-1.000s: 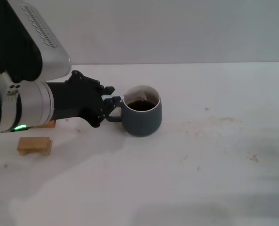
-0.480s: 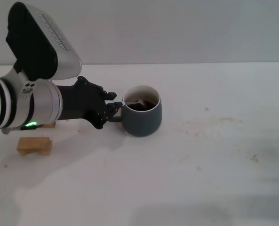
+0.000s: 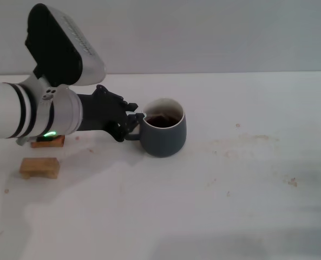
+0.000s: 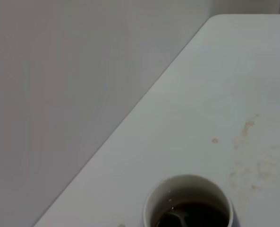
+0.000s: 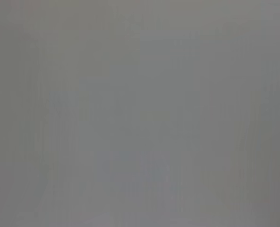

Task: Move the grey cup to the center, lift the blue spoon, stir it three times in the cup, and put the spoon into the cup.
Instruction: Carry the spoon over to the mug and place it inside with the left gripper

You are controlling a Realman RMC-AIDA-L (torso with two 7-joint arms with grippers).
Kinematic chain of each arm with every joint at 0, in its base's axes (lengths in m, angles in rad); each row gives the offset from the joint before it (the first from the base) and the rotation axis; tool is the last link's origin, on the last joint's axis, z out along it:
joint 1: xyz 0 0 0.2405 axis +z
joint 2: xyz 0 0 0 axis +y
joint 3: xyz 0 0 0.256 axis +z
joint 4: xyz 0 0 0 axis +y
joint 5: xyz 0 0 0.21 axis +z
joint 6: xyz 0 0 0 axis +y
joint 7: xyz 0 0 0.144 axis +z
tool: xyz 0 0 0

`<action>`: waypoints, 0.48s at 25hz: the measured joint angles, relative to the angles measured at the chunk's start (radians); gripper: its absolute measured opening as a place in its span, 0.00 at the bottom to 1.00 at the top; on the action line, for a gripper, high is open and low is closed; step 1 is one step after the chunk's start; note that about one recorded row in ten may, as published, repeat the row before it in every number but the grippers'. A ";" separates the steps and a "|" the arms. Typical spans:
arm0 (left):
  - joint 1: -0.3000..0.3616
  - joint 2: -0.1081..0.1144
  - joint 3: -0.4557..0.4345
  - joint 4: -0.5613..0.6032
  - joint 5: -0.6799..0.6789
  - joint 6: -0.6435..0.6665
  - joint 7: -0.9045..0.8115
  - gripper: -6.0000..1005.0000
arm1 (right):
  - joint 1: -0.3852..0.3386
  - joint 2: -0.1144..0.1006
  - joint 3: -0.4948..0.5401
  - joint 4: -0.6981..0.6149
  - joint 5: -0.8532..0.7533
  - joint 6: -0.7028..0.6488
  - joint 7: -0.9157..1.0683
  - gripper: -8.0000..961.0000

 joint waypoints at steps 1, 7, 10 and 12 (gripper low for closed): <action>0.000 0.000 0.000 0.000 0.000 0.000 0.000 0.18 | 0.000 0.000 0.000 0.000 0.000 0.000 0.000 0.01; -0.022 -0.003 0.050 0.010 -0.004 -0.003 -0.002 0.18 | 0.000 -0.001 0.000 0.000 0.000 0.000 0.000 0.01; -0.007 -0.004 0.074 -0.026 -0.004 -0.019 -0.009 0.18 | 0.000 -0.001 0.000 -0.001 0.000 0.000 0.000 0.01; 0.000 -0.004 0.076 -0.037 -0.004 -0.024 -0.010 0.18 | 0.000 -0.001 0.000 -0.002 0.000 0.000 0.000 0.01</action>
